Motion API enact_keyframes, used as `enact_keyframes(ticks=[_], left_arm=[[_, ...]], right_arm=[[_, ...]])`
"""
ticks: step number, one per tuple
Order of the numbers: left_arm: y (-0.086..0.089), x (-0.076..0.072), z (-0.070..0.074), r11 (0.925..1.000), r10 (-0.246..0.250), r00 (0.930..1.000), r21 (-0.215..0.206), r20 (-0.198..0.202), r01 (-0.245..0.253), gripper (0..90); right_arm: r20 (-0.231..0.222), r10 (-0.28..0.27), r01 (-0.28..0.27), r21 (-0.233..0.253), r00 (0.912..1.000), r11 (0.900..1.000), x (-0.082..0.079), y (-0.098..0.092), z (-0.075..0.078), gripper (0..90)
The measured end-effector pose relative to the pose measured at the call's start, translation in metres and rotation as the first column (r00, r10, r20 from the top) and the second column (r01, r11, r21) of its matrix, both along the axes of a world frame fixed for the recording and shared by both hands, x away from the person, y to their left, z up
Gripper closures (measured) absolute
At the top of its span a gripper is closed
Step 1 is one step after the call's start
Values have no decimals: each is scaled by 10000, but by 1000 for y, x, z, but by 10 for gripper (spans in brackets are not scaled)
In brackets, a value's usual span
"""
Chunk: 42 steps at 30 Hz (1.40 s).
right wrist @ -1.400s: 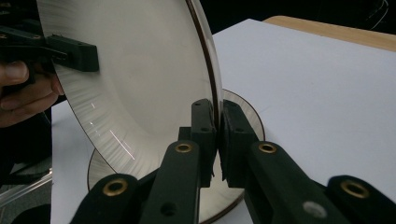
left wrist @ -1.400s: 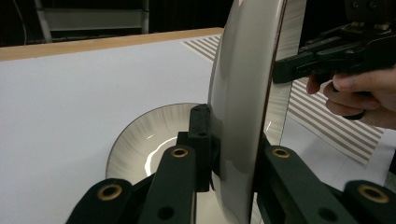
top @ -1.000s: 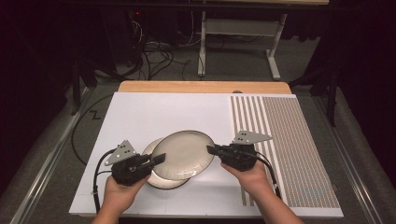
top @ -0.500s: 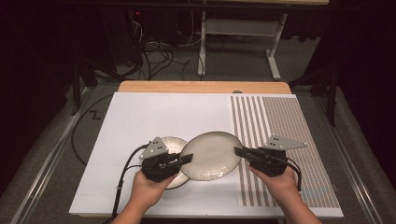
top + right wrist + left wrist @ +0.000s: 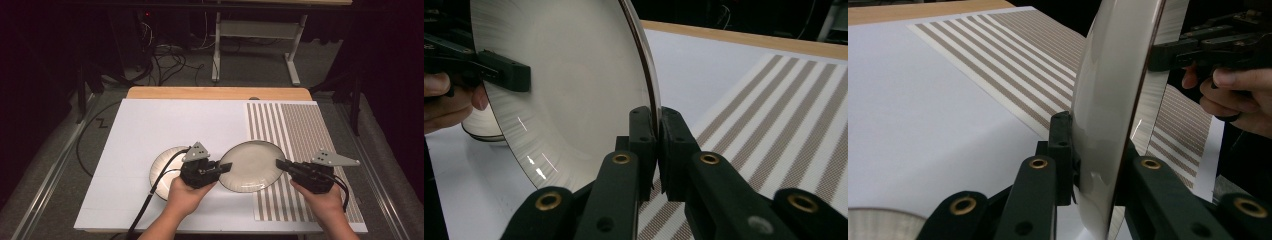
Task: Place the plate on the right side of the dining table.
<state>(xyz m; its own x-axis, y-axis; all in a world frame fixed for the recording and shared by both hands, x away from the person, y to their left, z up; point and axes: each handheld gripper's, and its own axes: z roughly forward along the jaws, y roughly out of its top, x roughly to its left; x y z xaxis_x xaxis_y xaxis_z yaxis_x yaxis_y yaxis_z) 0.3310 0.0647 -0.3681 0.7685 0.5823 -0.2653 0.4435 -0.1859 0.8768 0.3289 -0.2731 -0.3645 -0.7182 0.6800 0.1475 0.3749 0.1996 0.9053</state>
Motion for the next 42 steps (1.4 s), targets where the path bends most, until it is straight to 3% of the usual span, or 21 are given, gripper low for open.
enact_keyframes(ticks=[15, 28, 42], left_arm=[[-44, 17, -8, 9973, -406, 9986, 590, -343, 426, 783], [-75, 34, -8, 9975, -511, 9976, 472, -472, 533, 775], [-102, 63, -17, 9980, -600, 9950, 153, -800, 614, 764]], right_arm=[[-173, -823, 820, -206, 9965, 9964, -7, -38, -12, 881], [-86, -1637, 1637, -14, 9865, 9865, -6, -64, -12, 878], [-160, -2322, 2325, 131, 9725, 9725, 9, -88, -13, 879]])
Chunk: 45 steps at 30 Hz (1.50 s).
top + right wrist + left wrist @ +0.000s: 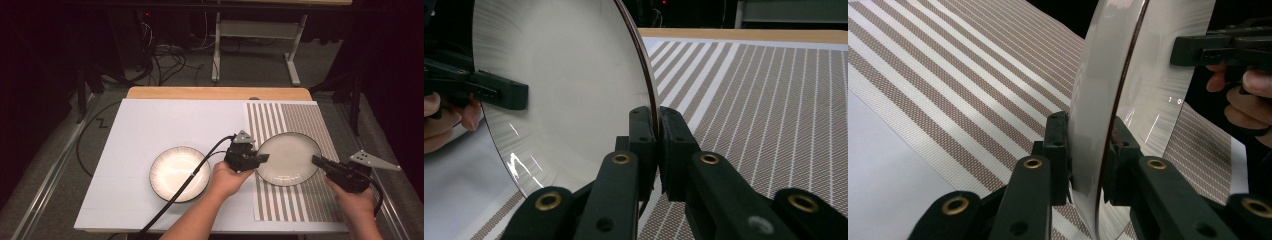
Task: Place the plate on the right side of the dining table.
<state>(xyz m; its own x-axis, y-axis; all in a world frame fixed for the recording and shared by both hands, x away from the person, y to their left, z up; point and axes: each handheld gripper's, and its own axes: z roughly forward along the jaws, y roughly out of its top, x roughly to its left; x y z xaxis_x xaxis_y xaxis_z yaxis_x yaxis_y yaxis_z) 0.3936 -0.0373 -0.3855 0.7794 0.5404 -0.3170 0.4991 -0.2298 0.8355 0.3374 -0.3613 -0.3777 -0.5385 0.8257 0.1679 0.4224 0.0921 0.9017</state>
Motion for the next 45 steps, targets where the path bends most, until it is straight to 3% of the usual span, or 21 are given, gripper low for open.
enact_keyframes(ticks=[9, 17, 22, 26, 35, 45], left_arm=[[-16, 9, 1, 9997, -62, 9998, -236, -170, 58, 764], [-31, 16, 0, 9998, -76, 9993, -172, -360, 70, 762], [-34, 23, -1, 9999, -43, 9987, -109, -513, 37, 753], [-33, 26, 1, 10000, 97, 9991, 21, -410, -96, 746], [-38, 31, -11, 9995, 215, 9981, 227, -576, -202, 725], [-42, 32, -18, 9993, 300, 9976, 244, -632, -285, 713]], right_arm=[[37, -270, 269, 250, 9996, 9993, 3, -16, 0, 880], [21, -718, 717, 313, 9974, 9969, 2, -27, -4, 878], [18, -914, 913, 319, 9958, 9953, 4, -28, -6, 879], [95, -903, 900, 292, 9959, 9955, 8, -26, -6, 879], [39, -1085, 1086, -93, 9941, 9940, 10, -24, -10, 880], [110, -1282, 1284, -183, 9917, 9916, 9, -25, -12, 881]])
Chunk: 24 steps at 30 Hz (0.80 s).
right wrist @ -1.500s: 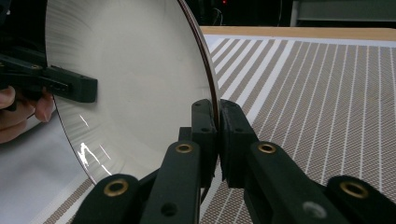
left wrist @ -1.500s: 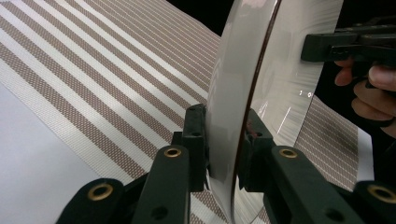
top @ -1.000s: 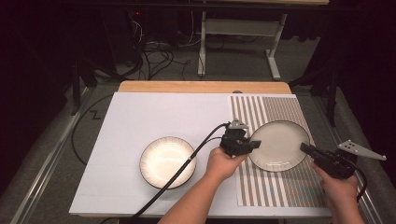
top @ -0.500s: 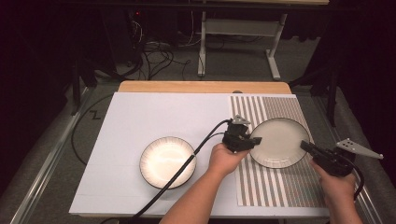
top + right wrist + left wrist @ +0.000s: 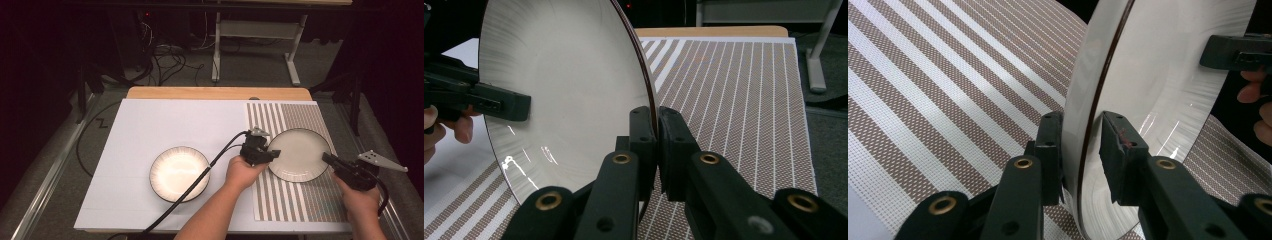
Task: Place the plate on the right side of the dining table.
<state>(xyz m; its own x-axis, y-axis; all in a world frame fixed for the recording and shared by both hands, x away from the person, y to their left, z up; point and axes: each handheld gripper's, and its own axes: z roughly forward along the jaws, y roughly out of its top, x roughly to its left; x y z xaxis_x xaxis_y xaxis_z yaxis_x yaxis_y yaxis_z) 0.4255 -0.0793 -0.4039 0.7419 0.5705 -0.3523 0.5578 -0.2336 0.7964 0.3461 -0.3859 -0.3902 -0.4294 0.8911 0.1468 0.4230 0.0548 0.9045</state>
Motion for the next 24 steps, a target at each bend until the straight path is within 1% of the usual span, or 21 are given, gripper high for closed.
enact_keyframes(ticks=[6, 7, 10, 13, 16, 20, 22, 24], left_arm=[[-1, 0, -2, 9999, 59, 9998, 93, 166, -60, 701], [-2, 0, -2, 9999, 59, 9996, 142, 281, -63, 701], [-3, -1, -4, 9997, 130, 9988, 212, 469, -141, 698], [-4, 1, -5, 9995, 141, 9989, 267, 458, -153, 690], [-6, 2, -5, 9991, 200, 9987, 374, 464, -217, 685], [-8, 2, -4, 9969, 362, 9970, 676, 688, -408, 670], [-6, 2, -4, 9967, 319, 9963, 724, 797, -377, 628], [-3, 2, -2, 9973, 287, 9970, 654, 725, -334, 573]], right_arm=[[70, -60, 61, -117, 10000, 9999, -1, 2, 0, 880], [77, -65, 66, -150, 9999, 9999, -1, 2, -1, 880], [-69, -77, 77, -27, 9999, 10000, 1, 0, -2, 881], [-80, -113, 112, -86, 9999, 9999, 2, 1, -2, 880], [-144, -152, 151, -95, 9998, 9998, 3, 1, -2, 879], [-212, -137, 136, -35, 9997, 9999, 5, -1, -3, 879], [-257, -137, 136, -63, 9996, 9999, 6, 0, -3, 878], [-317, -160, 158, -59, 9994, 9999, 8, -1, -3, 878]])
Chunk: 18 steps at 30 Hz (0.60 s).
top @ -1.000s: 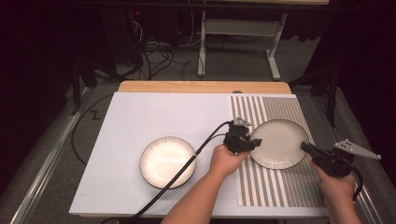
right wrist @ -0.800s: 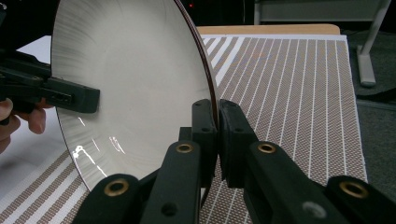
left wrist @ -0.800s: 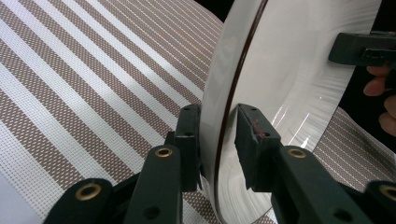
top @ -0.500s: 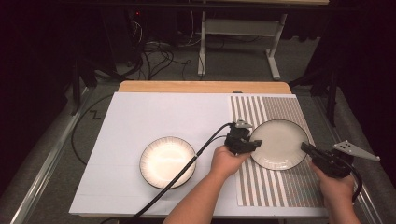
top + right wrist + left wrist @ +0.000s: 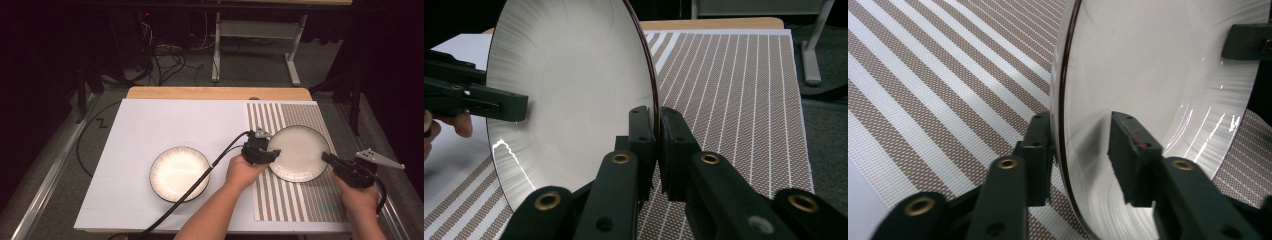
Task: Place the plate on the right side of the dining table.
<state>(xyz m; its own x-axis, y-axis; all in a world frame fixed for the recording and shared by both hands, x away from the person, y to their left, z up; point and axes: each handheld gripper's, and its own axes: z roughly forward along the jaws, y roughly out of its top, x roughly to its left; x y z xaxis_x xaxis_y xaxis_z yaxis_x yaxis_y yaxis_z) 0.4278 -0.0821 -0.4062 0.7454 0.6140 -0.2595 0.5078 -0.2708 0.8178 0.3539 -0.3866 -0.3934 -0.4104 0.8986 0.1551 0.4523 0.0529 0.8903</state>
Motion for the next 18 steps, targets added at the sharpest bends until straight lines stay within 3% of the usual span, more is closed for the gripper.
enact_keyframes(ticks=[6, 8, 14, 18], left_arm=[[24, -11, 15, 9991, -116, 9996, -398, 240, 125, 459], [37, -18, 21, 9993, -80, 9992, -348, 395, 94, 439], [94, -40, 33, 9992, 107, 9963, -397, 852, -74, 411], [135, -50, 32, 9979, 526, 9928, -419, 1074, -484, 375]], right_arm=[[-212, -102, 101, -18, 9997, 9999, 5, 1, 1, 873], [-393, -194, 187, -189, 9990, 9996, 9, 3, 1, 862], [-1673, -641, 593, -338, 9838, 9977, 27, 0, -7, 821], [-2041, -838, 802, -260, 9753, 9964, 30, 0, -9, 810]])
